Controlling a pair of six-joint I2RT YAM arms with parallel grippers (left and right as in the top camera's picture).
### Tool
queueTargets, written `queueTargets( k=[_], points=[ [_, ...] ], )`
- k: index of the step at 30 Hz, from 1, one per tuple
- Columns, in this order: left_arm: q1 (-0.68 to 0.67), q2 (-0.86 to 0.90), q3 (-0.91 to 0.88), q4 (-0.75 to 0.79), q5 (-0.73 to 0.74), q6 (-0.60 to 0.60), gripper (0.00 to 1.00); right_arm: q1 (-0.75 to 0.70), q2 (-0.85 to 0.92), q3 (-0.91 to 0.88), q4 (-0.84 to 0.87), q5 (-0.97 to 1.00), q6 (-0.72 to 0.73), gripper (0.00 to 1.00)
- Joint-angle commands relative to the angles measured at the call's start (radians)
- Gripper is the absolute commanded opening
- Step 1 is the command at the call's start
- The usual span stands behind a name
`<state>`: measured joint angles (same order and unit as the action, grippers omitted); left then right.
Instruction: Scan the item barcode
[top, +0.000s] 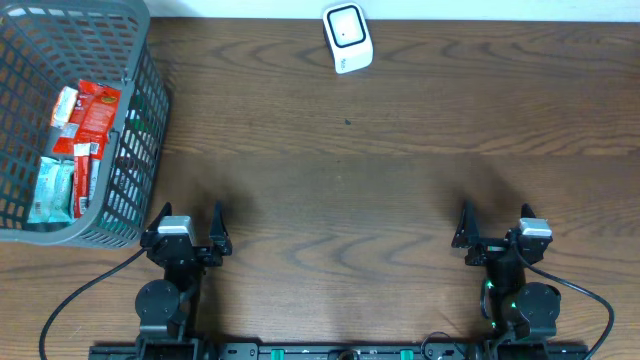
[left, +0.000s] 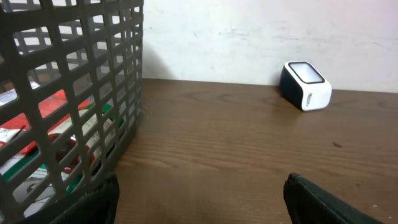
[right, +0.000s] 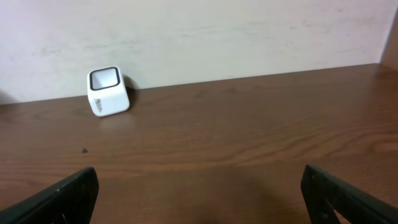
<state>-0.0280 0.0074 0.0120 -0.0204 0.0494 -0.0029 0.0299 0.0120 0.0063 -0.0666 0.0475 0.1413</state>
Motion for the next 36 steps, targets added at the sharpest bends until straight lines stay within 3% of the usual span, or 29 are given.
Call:
queueTargets(
  k=[1,8,13,19,25,31,36],
  points=[
    [0.004,-0.002,-0.008,-0.047,-0.005,0.006,0.85,0.004,0.001,-0.001,-0.004,-0.001,-0.004,0.99],
    [0.004,-0.002,-0.008,-0.034,-0.065,0.006,0.85,0.004,0.001,-0.001,-0.004,-0.001,-0.004,0.99],
    [0.004,-0.002,0.025,-0.061,0.080,0.001,0.85,0.004,0.001,-0.001,-0.004,-0.001,-0.004,0.99],
    [0.004,0.023,0.163,-0.170,0.191,-0.134,0.85,0.004,0.001,-0.001,-0.004,-0.001,-0.004,0.99],
    [0.004,0.204,0.467,-0.401,0.232,-0.201,0.85,0.004,0.001,-0.001,-0.004,-0.001,-0.004,0.99],
    [0.004,0.542,0.901,-0.733,0.283,-0.201,0.85,0.004,0.001,-0.001,-0.004,-0.001,-0.004,0.99],
    [0.004,0.878,1.341,-1.087,0.283,-0.098,0.85,0.004,0.001,-0.001,-0.005,-0.001,-0.004,0.99]
  ],
)
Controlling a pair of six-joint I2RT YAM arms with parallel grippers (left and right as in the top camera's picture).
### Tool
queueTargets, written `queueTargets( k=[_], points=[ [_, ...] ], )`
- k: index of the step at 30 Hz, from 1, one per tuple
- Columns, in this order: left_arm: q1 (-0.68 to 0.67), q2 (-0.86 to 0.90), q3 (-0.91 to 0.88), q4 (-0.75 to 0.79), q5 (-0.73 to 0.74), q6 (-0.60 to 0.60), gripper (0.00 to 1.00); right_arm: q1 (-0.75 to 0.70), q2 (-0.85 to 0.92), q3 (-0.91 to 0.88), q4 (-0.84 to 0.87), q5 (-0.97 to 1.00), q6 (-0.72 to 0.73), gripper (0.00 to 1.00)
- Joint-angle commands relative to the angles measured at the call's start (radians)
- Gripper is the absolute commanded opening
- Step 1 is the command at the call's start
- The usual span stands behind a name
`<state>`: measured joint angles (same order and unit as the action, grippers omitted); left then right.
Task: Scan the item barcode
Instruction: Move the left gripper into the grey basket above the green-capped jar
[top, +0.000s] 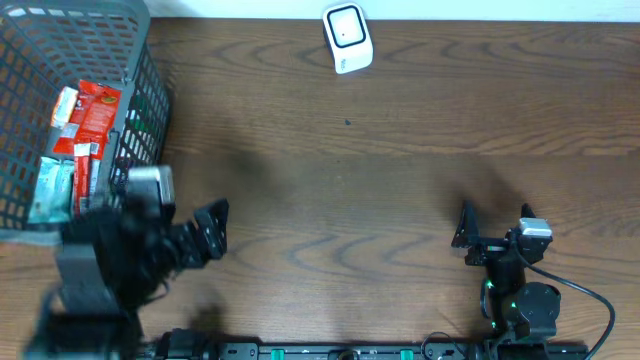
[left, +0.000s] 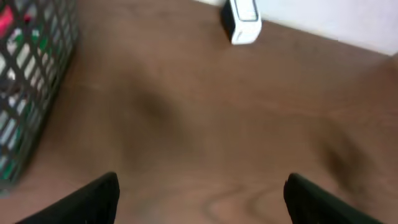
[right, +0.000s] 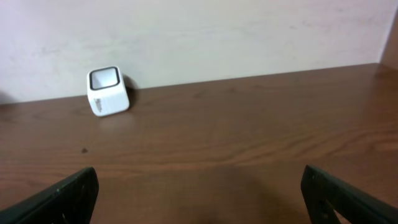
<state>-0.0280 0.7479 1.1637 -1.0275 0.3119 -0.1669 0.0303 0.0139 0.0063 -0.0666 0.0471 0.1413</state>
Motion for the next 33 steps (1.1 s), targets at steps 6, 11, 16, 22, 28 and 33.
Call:
queueTargets(
  k=[6,11,16,22,28,33],
  points=[
    [0.005,0.425,0.600,-0.212,0.009,0.097,0.85,0.004,-0.001,-0.001,-0.005,0.000,-0.004,0.99],
    [0.005,0.503,0.693,-0.135,-0.134,0.107,0.85,0.004,-0.001,-0.001,-0.005,0.000,-0.004,0.99],
    [0.032,0.520,0.693,-0.105,-0.263,0.106,0.85,0.004,-0.001,-0.001,-0.004,0.000,-0.004,0.99],
    [0.206,0.574,0.693,-0.064,-0.273,0.114,0.85,0.004,-0.001,-0.001,-0.004,0.000,-0.004,0.99],
    [0.366,0.656,0.697,-0.024,-0.170,0.130,0.92,0.004,-0.001,-0.001,-0.004,0.000,-0.004,0.99],
    [0.506,0.775,0.702,-0.011,0.029,0.163,0.93,0.004,-0.001,-0.001,-0.004,0.000,-0.004,0.99]
  ],
)
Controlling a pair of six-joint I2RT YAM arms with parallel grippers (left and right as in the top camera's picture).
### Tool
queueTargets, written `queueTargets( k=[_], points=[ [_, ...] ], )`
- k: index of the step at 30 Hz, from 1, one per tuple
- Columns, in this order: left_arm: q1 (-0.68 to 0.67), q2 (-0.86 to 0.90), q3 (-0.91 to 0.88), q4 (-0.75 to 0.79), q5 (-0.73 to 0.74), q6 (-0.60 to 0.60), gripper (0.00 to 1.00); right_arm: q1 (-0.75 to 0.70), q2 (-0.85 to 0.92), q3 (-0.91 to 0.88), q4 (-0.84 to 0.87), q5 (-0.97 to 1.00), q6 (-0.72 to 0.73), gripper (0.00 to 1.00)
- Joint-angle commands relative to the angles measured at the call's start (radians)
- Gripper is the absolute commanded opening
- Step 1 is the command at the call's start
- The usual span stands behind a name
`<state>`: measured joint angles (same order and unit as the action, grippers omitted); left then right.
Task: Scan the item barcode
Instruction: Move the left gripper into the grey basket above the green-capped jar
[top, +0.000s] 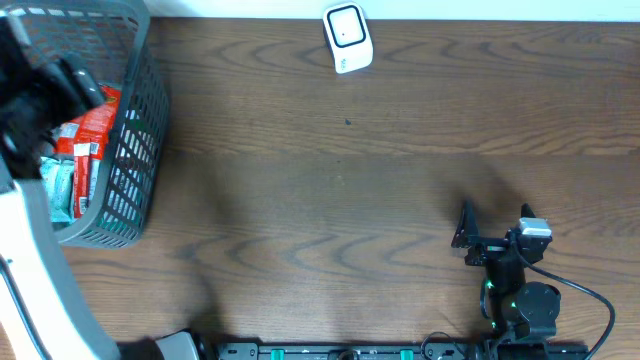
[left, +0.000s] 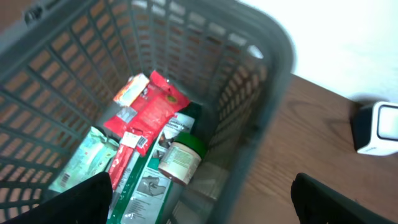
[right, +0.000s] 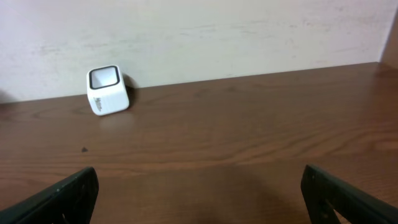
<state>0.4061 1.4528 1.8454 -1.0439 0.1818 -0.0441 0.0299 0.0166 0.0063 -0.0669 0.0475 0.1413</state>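
A grey plastic basket (top: 135, 150) stands at the table's left end. In it lie a red packet (left: 152, 106), a small jar with a green lid (left: 181, 158), a long green-and-white packet (left: 148, 183) and pale green packets (left: 78, 165). My left gripper (top: 50, 88) hangs open above the basket's inside, with nothing between its fingertips (left: 84, 199). The white barcode scanner (top: 347, 38) sits at the table's far edge, window facing up. My right gripper (top: 493, 228) rests open and empty at the front right, facing the scanner (right: 108, 91).
The brown wooden table (top: 380, 180) stretches between the basket and the right arm. A pale wall (right: 249, 31) rises behind the scanner. My left arm's white link (top: 25, 260) reaches along the table's left side.
My left gripper has moved from the table's front, beside the basket's near corner, to above the basket's inside, still open. The right arm and the scanner have not moved.
Both grippers first rested open at the table's front edge, left and right. Then the left arm was raised near the basket's front corner, looking down at bare table. Now it is open over the basket's contents, and the right arm is where it began.
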Motion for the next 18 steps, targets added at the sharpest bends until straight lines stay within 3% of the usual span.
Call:
queueTargets(
  k=[1,5,13,18],
  points=[
    [0.096,0.097,0.021,0.007,0.197,0.051,0.93,0.004,-0.003,-0.001,-0.004,-0.001,-0.004,0.99],
    [0.163,0.192,0.021,0.007,0.280,0.053,0.95,0.004,-0.003,-0.001,-0.004,-0.001,-0.004,0.99],
    [0.198,0.291,0.020,0.029,0.282,0.052,0.95,0.004,-0.003,-0.001,-0.004,-0.001,-0.004,0.99],
    [0.198,0.297,0.020,0.097,0.282,0.128,0.93,0.004,-0.003,-0.001,-0.004,-0.001,-0.004,0.99]
  ],
)
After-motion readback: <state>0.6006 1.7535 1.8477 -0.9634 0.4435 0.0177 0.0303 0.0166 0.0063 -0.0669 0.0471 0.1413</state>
